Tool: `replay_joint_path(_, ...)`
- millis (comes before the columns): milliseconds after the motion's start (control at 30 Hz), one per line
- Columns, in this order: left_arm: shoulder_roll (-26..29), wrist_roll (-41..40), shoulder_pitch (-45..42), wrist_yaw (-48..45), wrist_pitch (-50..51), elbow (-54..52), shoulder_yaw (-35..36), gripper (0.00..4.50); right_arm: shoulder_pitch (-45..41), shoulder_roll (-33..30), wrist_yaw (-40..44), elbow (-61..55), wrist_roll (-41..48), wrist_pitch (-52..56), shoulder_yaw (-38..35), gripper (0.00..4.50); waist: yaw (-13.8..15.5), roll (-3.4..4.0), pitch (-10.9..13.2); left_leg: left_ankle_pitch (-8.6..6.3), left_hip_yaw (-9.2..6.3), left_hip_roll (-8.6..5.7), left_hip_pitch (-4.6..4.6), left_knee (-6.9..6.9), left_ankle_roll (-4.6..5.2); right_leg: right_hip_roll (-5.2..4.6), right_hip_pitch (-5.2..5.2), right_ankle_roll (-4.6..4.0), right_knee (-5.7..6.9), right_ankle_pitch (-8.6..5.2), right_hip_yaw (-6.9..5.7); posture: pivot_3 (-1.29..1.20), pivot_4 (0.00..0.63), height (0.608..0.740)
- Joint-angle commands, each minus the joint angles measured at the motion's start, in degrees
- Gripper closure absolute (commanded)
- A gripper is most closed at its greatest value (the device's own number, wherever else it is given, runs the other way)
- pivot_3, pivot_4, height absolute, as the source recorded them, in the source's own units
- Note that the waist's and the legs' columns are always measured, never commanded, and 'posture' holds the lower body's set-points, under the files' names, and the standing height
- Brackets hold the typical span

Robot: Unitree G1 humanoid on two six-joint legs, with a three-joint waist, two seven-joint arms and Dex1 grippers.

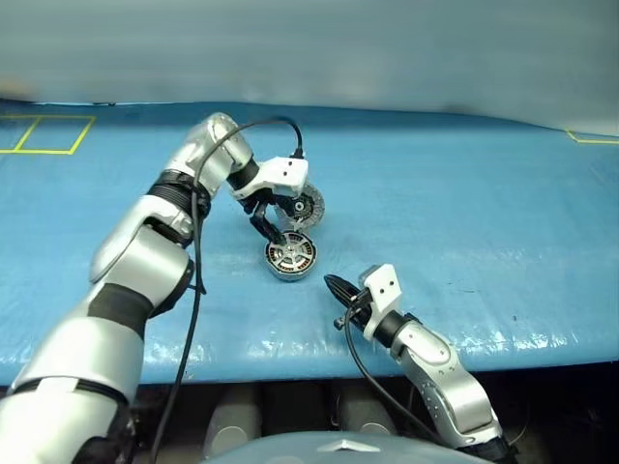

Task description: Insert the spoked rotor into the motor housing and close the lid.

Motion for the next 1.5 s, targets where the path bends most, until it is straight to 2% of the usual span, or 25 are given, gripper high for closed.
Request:
replay_joint_path(33,7.2,-7.1,7.0,-0.1,5.1,-18.3,5.0,1.89,-1.5,-1.1,0.4,-4.3,0.4,0.8,-1.0,4.50,-0.4,0.07,0.0,0.00,0.03,0.03,0.06,-0.05,0.00,-0.02,0.00,-0.02,0.00,0.00,0.05,0.00,0.150,0.740)
replay_joint_path(167,13.3,-9.7,20.2,5.1,12.9,-38.9,12.2,3.23,-4.8,-3.0,0.6,-5.2,0.2,3.9,-1.7,4.50,-0.6,0.10,0.0,-0.01,0.10,0.17,0.19,-0.10,0.02,-0.11,0.03,-0.30,0.05,0.13,0.07,0.00,0.150,0.740)
replay_joint_path(267,14.3,-12.9,33.7,14.8,20.6,-53.7,19.6,4.26,-8.6,-4.7,1.4,-4.5,-0.1,6.2,-1.8,4.50,-0.2,0.11,0.0,-0.01,0.11,0.18,0.23,-0.06,0.02,-0.19,0.08,-0.29,0.07,0.13,0.03,0.00,0.150,0.740)
replay_joint_path(300,14.2,-13.6,38.4,18.3,23.0,-57.9,21.7,4.45,-9.8,-5.2,1.5,-4.1,-0.3,6.9,-1.9,4.50,0.0,0.08,0.0,-0.01,0.09,0.16,0.25,-0.04,0.02,-0.20,0.15,-0.27,0.05,0.13,-0.01,0.00,0.150,0.740)
replay_joint_path(433,11.4,-15.7,55.6,29.9,28.7,-71.3,28.1,4.45,-13.1,-6.5,1.9,-3.6,-0.7,9.6,-2.3,4.50,0.3,0.08,0.0,0.00,0.07,0.14,0.47,-0.02,0.04,-0.25,0.39,-0.14,0.01,0.05,-0.06,0.00,0.150,0.740)
replay_joint_path(567,3.6,-16.3,68.7,41.7,26.2,-79.5,31.7,4.45,-16.7,-7.0,1.3,-3.6,-1.1,13.5,-2.6,4.50,0.7,0.09,0.0,0.00,0.08,0.13,0.70,-0.02,0.06,-0.33,0.63,-0.03,-0.08,0.00,-0.08,0.00,0.150,0.740)
replay_joint_path(667,-4.5,-14.5,76.2,51.3,22.8,-82.1,31.0,4.45,-21.3,-6.7,-0.1,-2.5,-2.1,16.5,-3.0,4.50,0.8,0.10,0.0,0.03,0.12,0.11,0.84,-0.01,0.11,-0.40,0.77,-0.05,-0.09,0.07,-0.09,0.00,0.150,0.740)
replay_joint_path(767,-10.5,-9.4,82.4,59.1,15.4,-81.3,26.7,4.45,-28.2,-6.5,-2.1,1.0,-4.6,19.6,-2.8,4.50,0.5,0.10,0.0,0.04,0.24,0.11,1.22,-0.04,0.11,-0.45,0.96,-0.07,-0.14,0.11,-0.01,0.00,0.150,0.740)
replay_joint_path(900,-16.1,-5.3,87.3,66.2,7.9,-79.2,21.9,4.45,-36.9,-6.4,-3.4,8.0,-7.8,21.3,-1.9,4.50,0.3,0.14,0.0,0.02,0.35,0.14,1.36,-0.12,0.09,-0.53,0.82,-0.14,-0.21,0.15,0.02,0.00,0.150,0.740)
replay_joint_path(1067,-20.1,-1.5,89.1,73.8,2.0,-74.7,20.6,4.45,-47.3,-7.1,-1.1,23.0,-12.9,14.3,1.5,4.50,0.1,0.14,0.0,0.02,0.50,0.10,1.19,-0.33,0.13,-0.57,0.77,-0.44,-0.32,0.33,0.04,0.00,0.150,0.740)
replay_joint_path(1333,-18.2,-1.3,91.7,74.6,-5.8,-67.5,20.4,4.45,-62.1,-4.0,5.1,53.5,-16.0,-4.9,3.2,4.50,-0.7,0.15,0.0,0.05,0.76,-0.08,1.24,-1.08,0.15,-0.45,0.62,-0.49,-0.53,0.30,0.12,0.00,0.150,0.740)
replay_joint_path(1500,-18.3,-2.2,92.4,74.2,-10.0,-63.1,20.1,4.45,-69.8,-1.9,10.6,68.6,-15.5,-13.0,1.8,4.50,-1.0,0.19,0.1,0.04,0.83,0.01,1.24,-1.28,0.15,-0.42,0.56,-0.59,-0.55,0.22,0.05,0.00,0.150,0.740)
